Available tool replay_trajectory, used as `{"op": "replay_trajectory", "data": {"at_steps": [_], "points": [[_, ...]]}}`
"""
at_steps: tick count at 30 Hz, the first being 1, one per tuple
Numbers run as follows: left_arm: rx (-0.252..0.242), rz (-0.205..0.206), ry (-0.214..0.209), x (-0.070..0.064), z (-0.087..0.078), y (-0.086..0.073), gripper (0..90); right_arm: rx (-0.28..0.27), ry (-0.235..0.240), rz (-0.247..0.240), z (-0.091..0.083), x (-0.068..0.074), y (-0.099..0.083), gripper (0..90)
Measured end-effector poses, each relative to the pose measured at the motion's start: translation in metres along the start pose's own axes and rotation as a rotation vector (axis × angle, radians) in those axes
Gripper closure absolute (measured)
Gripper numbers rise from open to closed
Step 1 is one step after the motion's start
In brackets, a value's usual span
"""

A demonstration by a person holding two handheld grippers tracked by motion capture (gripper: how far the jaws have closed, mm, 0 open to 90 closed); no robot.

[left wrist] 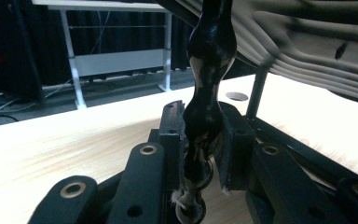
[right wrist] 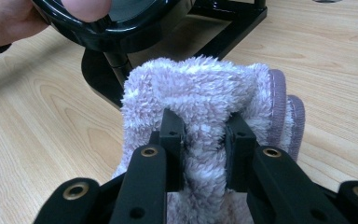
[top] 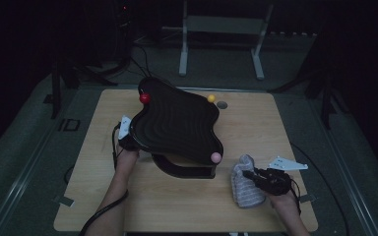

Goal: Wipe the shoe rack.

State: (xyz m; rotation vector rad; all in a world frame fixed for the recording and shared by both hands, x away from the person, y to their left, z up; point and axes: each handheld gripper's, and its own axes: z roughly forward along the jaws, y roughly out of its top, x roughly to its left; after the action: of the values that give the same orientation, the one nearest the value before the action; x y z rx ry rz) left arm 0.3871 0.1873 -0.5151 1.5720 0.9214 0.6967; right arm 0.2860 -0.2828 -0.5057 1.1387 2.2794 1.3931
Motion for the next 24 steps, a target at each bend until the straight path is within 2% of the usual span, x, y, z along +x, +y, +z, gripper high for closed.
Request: {"op": "replay_trajectory", "data": {"at_steps": [12,18,24], "points": [[0.003,0.024,-0.016,-0.007,-0.024,-0.005,74.7,-0.009,-0.003,-0.007,-0.003,0.001,0.002,74.1],[-0.016,0.003,-0.047,-0.011,-0.039,-0.011,74.7,-0.004,-0.002,-0.010,-0.002,0.002,0.003,74.1],[-0.016,0.014,-0.063,-0.016,-0.048,-0.013,74.8,-0.013,-0.007,-0.011,-0.006,0.002,0.004,74.1]]}}
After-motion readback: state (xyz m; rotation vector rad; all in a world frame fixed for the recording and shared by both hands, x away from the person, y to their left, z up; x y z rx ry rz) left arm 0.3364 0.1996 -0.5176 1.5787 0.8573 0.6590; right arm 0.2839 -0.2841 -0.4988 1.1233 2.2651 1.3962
